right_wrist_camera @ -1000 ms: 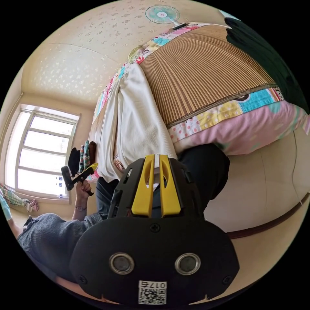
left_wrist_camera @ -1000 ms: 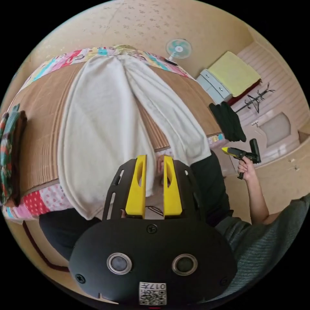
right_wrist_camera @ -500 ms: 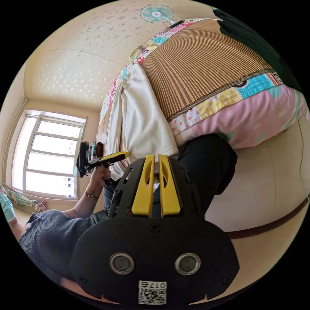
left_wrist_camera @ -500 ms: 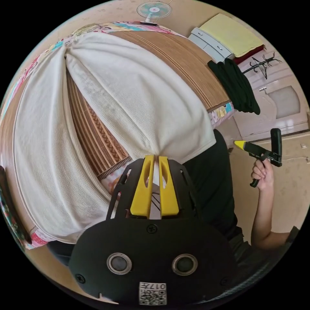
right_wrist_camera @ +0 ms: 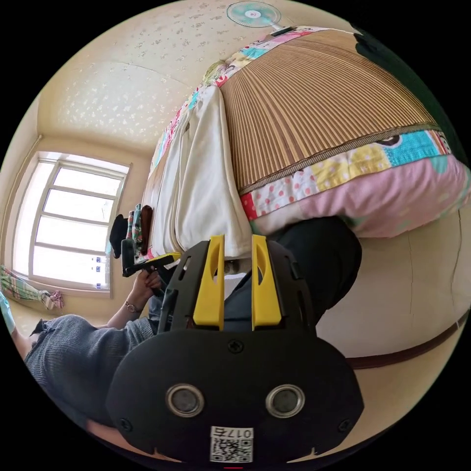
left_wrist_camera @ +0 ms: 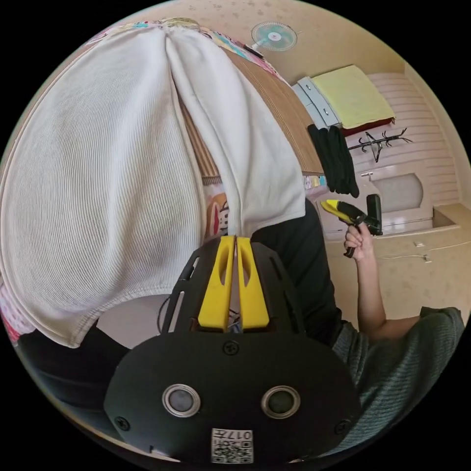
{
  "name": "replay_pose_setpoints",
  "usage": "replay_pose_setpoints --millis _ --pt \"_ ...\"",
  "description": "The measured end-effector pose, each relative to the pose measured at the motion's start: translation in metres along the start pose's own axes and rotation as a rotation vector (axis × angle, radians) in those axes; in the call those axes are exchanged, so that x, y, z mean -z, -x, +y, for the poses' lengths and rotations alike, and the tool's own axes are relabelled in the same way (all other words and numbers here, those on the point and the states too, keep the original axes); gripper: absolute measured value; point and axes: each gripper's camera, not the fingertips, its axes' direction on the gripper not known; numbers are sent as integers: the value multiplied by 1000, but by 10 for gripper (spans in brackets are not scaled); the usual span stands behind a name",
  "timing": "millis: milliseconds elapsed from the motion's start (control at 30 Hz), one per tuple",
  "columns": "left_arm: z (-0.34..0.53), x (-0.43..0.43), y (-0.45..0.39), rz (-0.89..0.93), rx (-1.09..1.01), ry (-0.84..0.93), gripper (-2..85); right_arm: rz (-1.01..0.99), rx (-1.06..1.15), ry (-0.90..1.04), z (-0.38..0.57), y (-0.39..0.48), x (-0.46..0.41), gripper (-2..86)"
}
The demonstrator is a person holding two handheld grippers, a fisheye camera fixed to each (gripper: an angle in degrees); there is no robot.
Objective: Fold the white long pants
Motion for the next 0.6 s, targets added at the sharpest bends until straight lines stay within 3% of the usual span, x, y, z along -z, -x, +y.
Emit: replay_pose_setpoints --millis 100,233,400,533,600 --pt "4 6 -6 13 -13 -44 62 62 41 59 -10 3 -21 111" --pt "-12 -8 -2 14 17 38 109 131 62 117 -20 -7 -47 126" --pt "-23 -20 -3 2 -33 119 30 153 76 288 -28 -29 -84 85" --pt "8 30 -9 311 -242 -76 17 -94 196 170 3 -44 -36 43" --pt "22 35 4 323 -202 -83 19 -249 178 27 24 -71 -3 35"
